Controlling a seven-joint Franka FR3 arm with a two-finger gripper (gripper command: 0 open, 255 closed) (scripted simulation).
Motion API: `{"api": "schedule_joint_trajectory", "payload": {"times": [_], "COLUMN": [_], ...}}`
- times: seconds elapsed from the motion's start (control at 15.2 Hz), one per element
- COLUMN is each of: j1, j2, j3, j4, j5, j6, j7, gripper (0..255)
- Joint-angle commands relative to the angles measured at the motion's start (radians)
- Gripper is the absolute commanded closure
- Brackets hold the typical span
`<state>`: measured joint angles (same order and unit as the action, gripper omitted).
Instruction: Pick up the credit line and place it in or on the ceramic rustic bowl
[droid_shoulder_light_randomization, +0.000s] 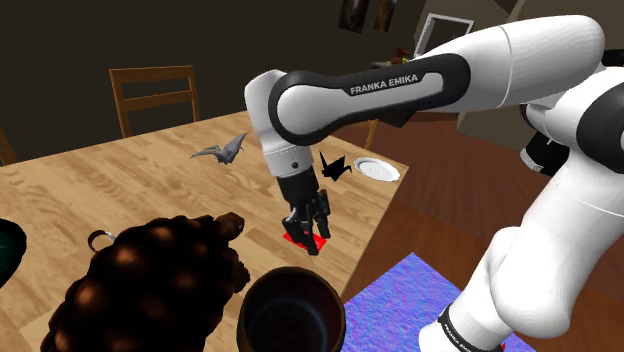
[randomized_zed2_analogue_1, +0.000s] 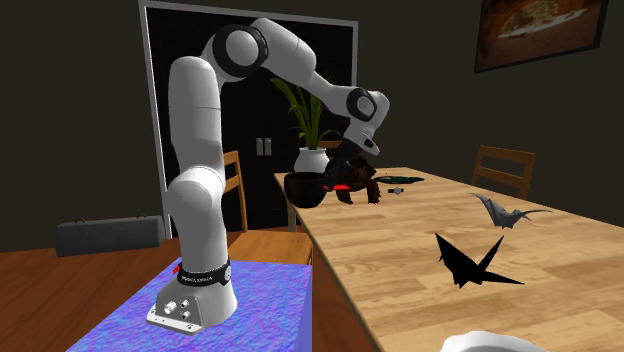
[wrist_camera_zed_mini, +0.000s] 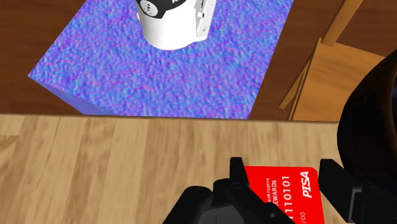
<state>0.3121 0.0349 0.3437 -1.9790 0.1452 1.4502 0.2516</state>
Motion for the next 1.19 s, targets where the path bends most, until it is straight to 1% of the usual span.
{"api": "schedule_joint_trajectory", "payload": {"times": [0.0, 0.86, 0.92, 1.12], "j1": [-0.002, -0.006, -0.006, 0.027], "j2": [-0.006, -0.032, -0.033, -0.053], "j3": [-0.001, -0.005, -0.005, 0.028], "j4": [0.021, 0.166, 0.168, 0.149], "j5": [0.001, 0.011, 0.011, 0.054], "j6": [-0.027, -0.197, -0.199, -0.188], "j7": [0.0, 0.017, 0.017, 0.082], "gripper": [255, 255, 255, 255]}}
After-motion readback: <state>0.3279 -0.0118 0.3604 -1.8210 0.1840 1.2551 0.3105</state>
